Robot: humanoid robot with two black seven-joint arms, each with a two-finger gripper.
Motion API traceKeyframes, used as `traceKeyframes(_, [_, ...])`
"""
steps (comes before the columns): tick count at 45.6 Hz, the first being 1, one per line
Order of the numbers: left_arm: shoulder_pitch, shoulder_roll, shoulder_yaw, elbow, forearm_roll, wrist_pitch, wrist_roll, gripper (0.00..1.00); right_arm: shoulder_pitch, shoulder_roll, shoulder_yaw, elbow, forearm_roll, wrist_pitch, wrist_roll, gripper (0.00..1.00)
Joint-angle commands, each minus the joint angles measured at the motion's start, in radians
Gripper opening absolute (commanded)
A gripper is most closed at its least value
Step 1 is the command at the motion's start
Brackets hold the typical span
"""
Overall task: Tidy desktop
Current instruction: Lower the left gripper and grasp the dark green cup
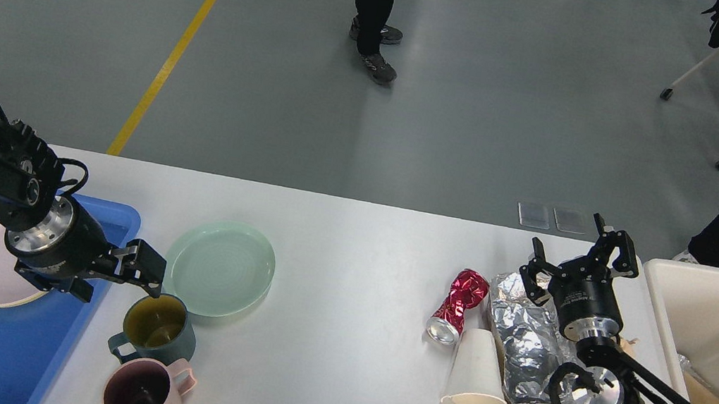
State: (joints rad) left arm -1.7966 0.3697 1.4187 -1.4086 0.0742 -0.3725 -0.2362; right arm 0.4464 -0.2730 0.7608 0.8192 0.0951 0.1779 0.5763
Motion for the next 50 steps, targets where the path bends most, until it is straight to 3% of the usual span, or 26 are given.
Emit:
traceKeyframes(1, [0.066,0.009,-0.035,0.063,0.065,0.01,0.0,0.95,0.0,0.0,0.0,0.0,0.0,0.0,0.0,1.0])
traceKeyframes(23, [0.238,-0.011,-0.05,0.207,0.082,0.015,0.0,0.94,0.0,0.0,0.0,0.0,0.0,0.0,0.0,1.0])
traceKeyframes(30, [0.282,-0.02,-0.092,0.24,0.082,0.015,0.0,0.83,0.0,0.0,0.0,0.0,0.0,0.0,0.0,1.0])
traceKeyframes(36, [0.304,-0.029,-0.103,0.255,0.082,0.015,0.0,0.66,0.0,0.0,0.0,0.0,0.0,0.0,0.0,1.0])
traceKeyframes(45, [0.338,-0.035,-0.124,0.284,0.081,0.003,0.0,0.17,0.0,0.0,0.0,0.0,0.0,0.0,0.0,1.0])
traceKeyframes(50, [0.336,-0.031,-0.126,0.287,0.078,-0.005,0.026,0.04,0.0,0.0,0.0,0.0,0.0,0.0,0.0,1.0])
